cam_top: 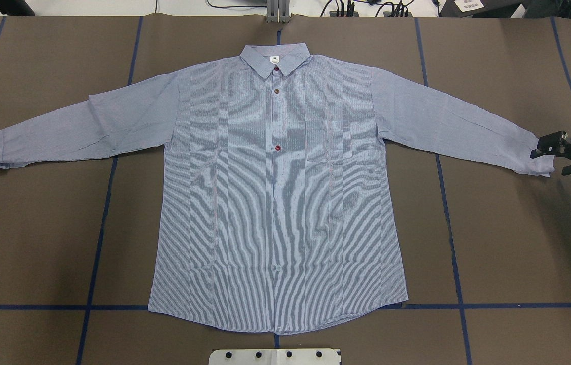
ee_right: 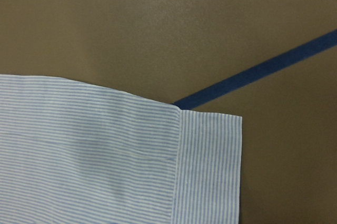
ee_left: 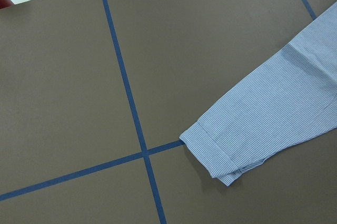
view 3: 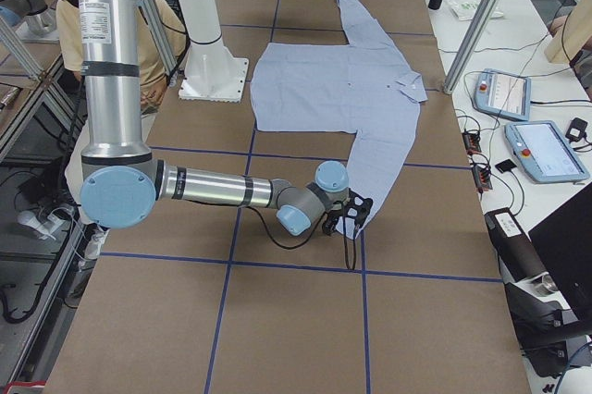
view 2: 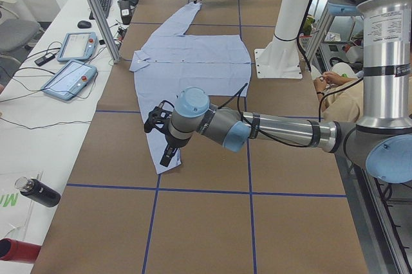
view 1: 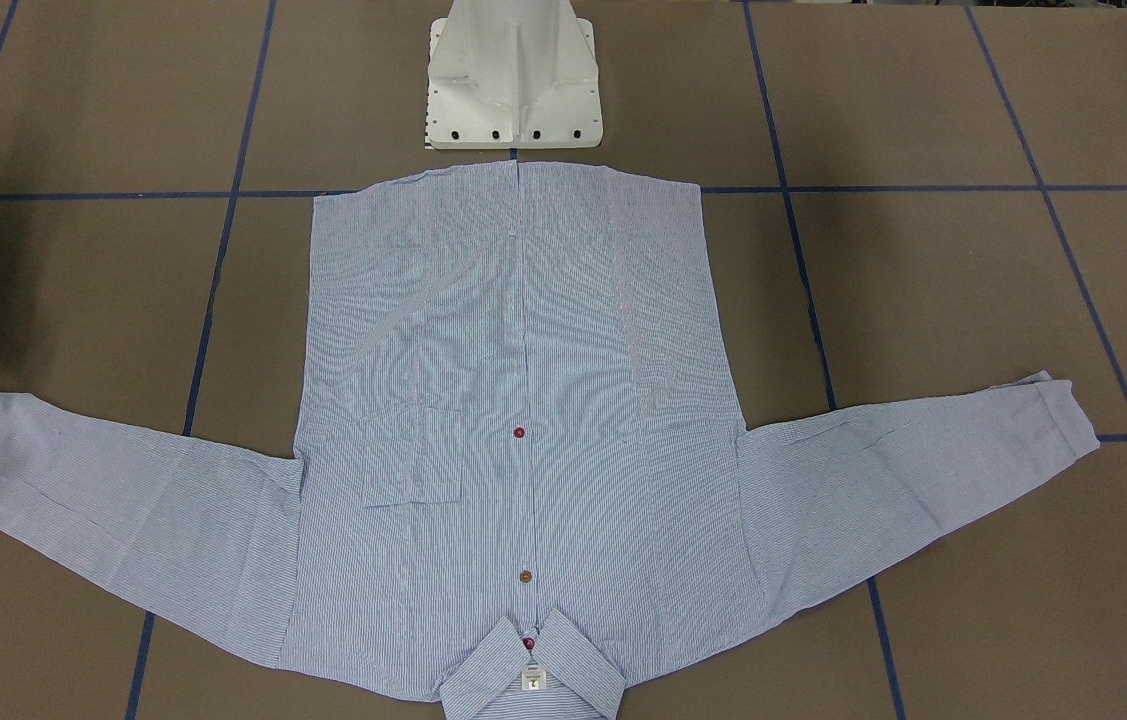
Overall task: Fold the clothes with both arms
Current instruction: 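Reach the right gripper to the sleeve cuff nearest it and grasp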
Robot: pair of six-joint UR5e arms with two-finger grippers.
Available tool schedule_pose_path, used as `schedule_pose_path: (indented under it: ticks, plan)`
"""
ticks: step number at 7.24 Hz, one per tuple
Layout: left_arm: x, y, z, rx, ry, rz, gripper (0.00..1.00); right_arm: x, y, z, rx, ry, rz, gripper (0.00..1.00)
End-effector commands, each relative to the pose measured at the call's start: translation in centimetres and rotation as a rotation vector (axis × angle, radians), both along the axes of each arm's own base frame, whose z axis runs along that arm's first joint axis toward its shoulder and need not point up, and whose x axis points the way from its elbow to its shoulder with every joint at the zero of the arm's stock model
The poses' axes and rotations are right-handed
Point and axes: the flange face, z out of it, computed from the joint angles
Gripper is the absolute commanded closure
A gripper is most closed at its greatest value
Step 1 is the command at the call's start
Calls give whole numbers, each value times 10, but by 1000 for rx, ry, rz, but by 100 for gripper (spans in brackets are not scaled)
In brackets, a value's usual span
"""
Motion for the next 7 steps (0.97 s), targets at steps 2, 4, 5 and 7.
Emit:
schedule_pose_path:
  ticks: [2,4,5,7]
  plan:
    - [0,-2,3,-4,1,0,0,-3,3,3,-46,-5,28,17]
    - [0,-2,0,-13,5,-13,0,-4,3,5,-59,-3,35,29]
    - [0,-2,-6,-44,26,-51,0,-4,3,5,-60,-4,34,29]
    - [0,-5,-7,-48,29,-58,0,-6,4,4,-79,-9,46,66]
